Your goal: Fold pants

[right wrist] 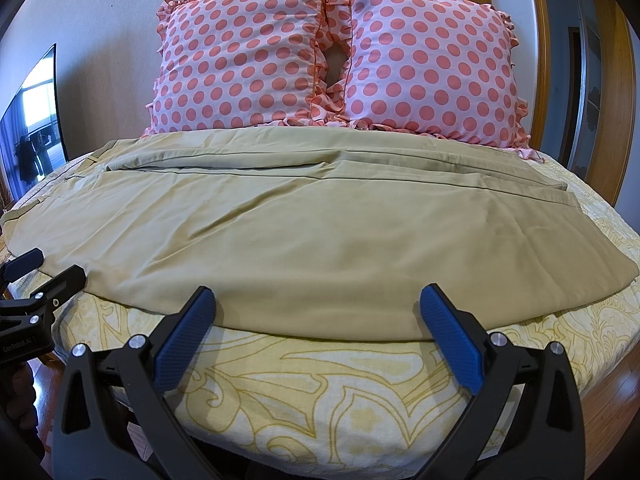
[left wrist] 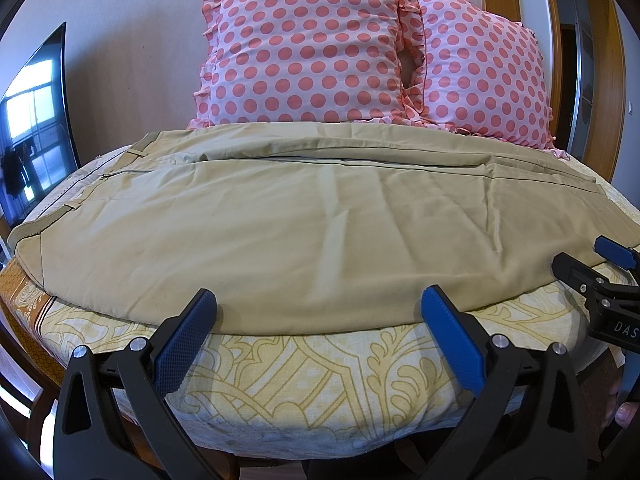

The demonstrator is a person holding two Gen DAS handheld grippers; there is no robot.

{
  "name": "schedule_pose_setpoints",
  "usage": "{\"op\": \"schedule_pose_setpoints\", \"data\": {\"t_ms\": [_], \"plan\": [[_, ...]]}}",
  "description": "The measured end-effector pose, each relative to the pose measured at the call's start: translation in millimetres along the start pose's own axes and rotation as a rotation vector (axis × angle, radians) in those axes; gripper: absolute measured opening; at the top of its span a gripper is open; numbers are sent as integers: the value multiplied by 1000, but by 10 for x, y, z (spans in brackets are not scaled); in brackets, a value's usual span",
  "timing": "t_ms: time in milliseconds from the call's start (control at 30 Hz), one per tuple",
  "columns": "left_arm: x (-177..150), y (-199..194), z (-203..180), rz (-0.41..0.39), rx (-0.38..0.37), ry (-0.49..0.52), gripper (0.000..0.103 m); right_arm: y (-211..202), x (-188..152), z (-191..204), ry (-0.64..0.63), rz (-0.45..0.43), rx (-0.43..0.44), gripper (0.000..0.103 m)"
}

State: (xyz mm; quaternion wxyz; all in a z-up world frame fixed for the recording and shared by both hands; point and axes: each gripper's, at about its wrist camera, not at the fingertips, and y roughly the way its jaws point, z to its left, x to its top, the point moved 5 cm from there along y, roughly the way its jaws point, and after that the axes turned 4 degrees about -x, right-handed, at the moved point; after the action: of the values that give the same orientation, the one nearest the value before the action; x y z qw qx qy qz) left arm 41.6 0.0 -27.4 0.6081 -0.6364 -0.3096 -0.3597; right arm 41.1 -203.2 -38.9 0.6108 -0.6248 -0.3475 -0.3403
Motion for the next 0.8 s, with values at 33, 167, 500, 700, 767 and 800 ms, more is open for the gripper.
{"op": "schedule_pose_setpoints", "data": {"t_ms": [33,167,500,700,767,800], "plan": [[0,0,0,0,0,0,102,0,0,0,0,-1,0,101],[1,0,0,-1,0,0,102,-1,-1,-1,0,-2,0,101],[1,-1,0,-1,0,0,102,-7,7,-11,0,-4,-1,101],[1,0,0,-1,0,1,102,-23,24,23,0,-11,0,101],[1,-1,0,-1,0,1,102,-48,-13,-11,0,-19,-1,101],[1,0,0,-1,0,1,102,-37,-27,-6,0,-27,0,101]]}}
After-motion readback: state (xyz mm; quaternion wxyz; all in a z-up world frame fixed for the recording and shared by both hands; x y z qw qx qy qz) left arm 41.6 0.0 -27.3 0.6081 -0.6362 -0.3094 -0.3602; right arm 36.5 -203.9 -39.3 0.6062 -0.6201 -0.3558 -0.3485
